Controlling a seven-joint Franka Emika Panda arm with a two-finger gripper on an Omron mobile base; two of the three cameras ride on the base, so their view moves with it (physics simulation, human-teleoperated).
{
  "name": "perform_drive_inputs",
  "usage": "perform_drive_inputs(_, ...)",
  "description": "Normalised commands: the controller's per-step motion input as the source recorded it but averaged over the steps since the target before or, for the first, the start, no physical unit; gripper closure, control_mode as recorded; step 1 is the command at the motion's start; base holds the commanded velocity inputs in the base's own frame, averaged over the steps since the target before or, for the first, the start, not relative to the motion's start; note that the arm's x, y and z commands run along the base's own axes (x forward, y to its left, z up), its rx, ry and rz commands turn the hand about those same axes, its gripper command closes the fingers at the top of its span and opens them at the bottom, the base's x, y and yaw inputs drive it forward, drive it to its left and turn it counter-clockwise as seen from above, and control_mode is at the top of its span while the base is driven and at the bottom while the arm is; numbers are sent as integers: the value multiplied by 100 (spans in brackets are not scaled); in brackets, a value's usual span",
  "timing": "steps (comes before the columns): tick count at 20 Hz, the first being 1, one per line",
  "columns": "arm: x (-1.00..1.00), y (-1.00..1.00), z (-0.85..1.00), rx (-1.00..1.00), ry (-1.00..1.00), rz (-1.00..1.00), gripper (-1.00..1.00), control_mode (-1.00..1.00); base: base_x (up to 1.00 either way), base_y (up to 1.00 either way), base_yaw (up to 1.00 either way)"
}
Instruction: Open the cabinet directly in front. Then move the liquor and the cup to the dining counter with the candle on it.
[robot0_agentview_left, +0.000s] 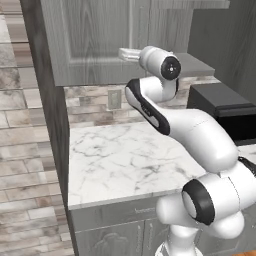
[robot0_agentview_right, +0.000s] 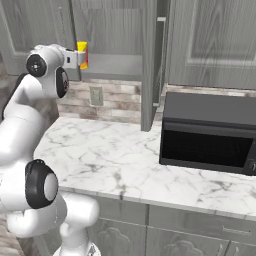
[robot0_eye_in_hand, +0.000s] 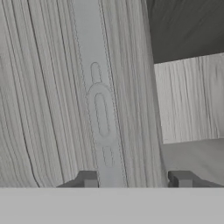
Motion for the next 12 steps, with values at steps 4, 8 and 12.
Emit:
perform_drive_inputs(4, -54, 59, 0, 0, 8, 0, 100, -100, 0, 0, 0)
perform_drive_inputs(8, -61, 66, 0, 0, 7, -2, 100, -100, 0, 0, 0)
perform_drive_inputs(12, -79, 71, -7, -1, 1, -3, 100, -100, 0, 0, 0)
